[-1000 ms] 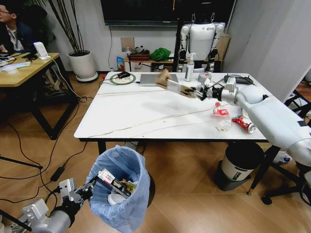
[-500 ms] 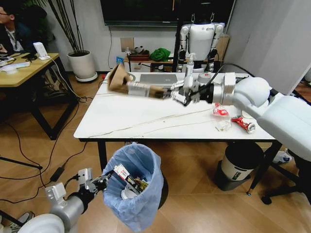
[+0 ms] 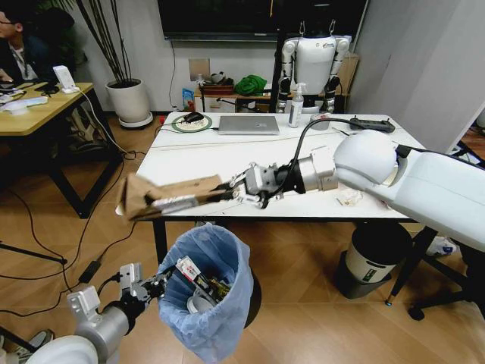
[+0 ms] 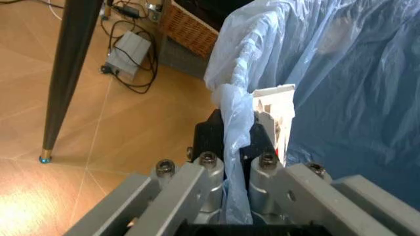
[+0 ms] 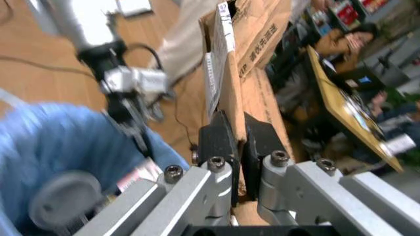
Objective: Pick up the trash bin and place the trash from the table into it.
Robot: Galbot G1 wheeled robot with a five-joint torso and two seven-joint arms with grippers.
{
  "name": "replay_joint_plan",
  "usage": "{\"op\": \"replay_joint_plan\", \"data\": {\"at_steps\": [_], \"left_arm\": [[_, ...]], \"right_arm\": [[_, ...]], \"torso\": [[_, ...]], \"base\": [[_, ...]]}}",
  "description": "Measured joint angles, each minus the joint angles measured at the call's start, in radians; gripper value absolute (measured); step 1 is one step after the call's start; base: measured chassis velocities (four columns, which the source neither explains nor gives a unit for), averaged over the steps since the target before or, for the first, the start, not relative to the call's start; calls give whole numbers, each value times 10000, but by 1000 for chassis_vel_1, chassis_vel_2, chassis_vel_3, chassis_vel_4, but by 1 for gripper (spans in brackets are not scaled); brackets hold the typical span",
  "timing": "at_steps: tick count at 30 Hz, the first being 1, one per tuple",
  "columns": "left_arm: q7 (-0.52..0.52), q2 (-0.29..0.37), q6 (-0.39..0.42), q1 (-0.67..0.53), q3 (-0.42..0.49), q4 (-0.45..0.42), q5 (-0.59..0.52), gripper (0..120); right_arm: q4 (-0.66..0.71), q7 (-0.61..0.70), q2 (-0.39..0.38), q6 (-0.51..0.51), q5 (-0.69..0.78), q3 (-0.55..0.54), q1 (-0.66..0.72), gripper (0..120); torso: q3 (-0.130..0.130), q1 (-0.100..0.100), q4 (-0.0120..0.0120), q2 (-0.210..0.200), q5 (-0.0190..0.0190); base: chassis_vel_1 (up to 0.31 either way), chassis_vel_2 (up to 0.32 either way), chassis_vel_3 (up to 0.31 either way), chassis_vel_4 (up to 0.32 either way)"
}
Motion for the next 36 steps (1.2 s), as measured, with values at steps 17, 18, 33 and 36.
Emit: {"op": "replay_joint_plan", "data": {"at_steps": [17,18,33,36], "left_arm": [[-30,-536,15,450,-778,-295,55,0],[-44,-537,16,444,-810,-293,34,0],[-127,-502,19,193,-816,-97,-136,0],[-127,-494,19,188,-817,-119,-164,0]], "right_arm": [[-633,1251,454,606,2150,1062,-3662,0],[-639,1407,501,622,2319,1169,-3811,0],[-885,1715,907,1004,1681,528,-4464,0],[-974,1710,966,1028,1661,494,-4392,0]], "torso": [[1,1,-2,-3,5],[1,1,-2,-3,5],[1,1,2,-2,2],[0,1,2,-2,2]], "base": [[0,0,0,0],[0,0,0,0],[0,0,0,0],[0,0,0,0]]}}
